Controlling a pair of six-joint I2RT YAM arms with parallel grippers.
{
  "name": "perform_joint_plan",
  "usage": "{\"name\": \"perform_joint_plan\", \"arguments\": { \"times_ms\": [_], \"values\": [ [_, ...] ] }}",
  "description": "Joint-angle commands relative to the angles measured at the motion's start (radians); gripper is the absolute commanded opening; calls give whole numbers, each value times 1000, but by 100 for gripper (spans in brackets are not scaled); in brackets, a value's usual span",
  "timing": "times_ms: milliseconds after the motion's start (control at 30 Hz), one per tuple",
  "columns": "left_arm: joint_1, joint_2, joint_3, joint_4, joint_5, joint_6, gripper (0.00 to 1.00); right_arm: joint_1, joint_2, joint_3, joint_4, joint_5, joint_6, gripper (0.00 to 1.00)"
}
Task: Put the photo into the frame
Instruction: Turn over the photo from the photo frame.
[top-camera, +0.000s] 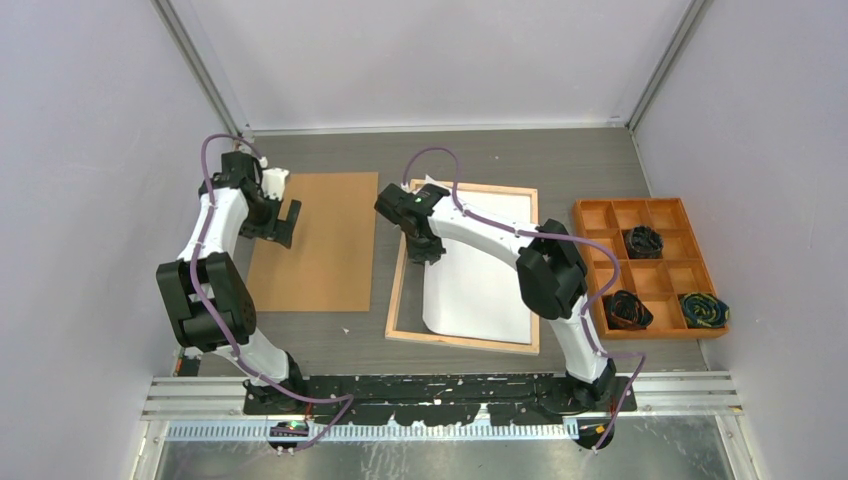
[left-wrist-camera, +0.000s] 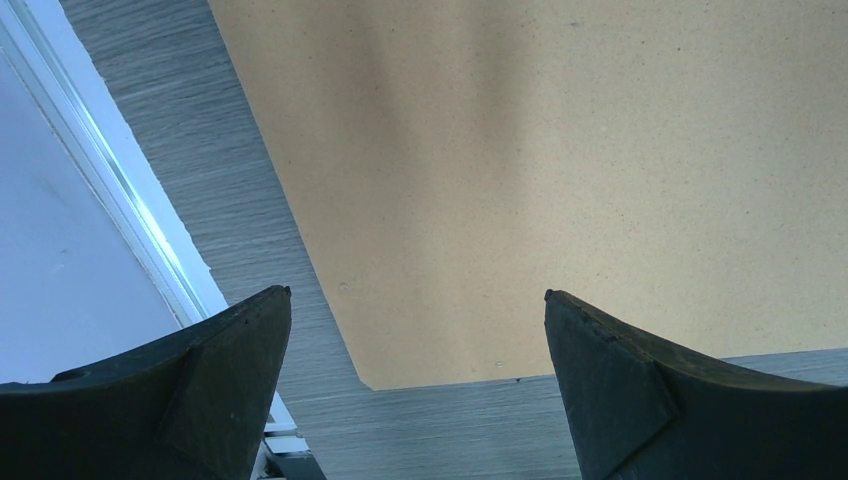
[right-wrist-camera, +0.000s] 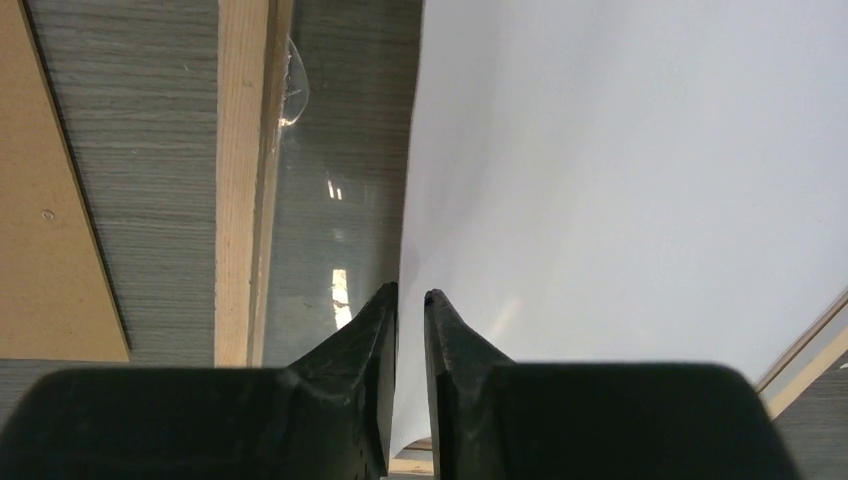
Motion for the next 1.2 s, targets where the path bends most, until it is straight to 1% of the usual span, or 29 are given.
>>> {"name": "perform_joint_plan", "arguments": {
  "times_ms": [0,33,233,267,400,533,667,733,800,833,967,1067,1167],
  "values": [
    [-5,-10,-6,22,1,10,100,-16,-40,0,17,27,10,28],
    [-5,-9,-6,20,2,13,100,-18,-44,-5,28,22,10,37],
    [-4,-12,-7,13,2,29,100,-27,-85,-39,83,-1,7,78],
    [-5,-12,-7,12,-2,34,100,-27,-90,-39,86,-2,8,82],
    [-4,-6,5,5,-17,38,100,-27,-118,-36,108,-17,3,94],
    [-2,1,21,7,-36,35,100,-28,-153,-31,152,-71,2,99],
    [11,20,49,19,-63,14,100,-34,-180,-36,232,-139,1,100],
    [29,30,59,50,-135,-13,100,-33,-194,-56,308,-170,-4,100],
    [53,42,71,83,-191,-32,100,-34,-199,-88,429,-216,14,100],
    [62,54,83,91,-217,-41,100,-33,-188,-84,450,-243,24,100],
    [137,113,128,102,-246,-62,100,-32,-57,49,476,-347,57,100],
    [186,163,136,117,-261,-66,100,-32,56,160,485,-365,89,100],
    [201,195,114,157,-277,-61,99,-31,143,210,518,-370,122,100]
  ]
}}
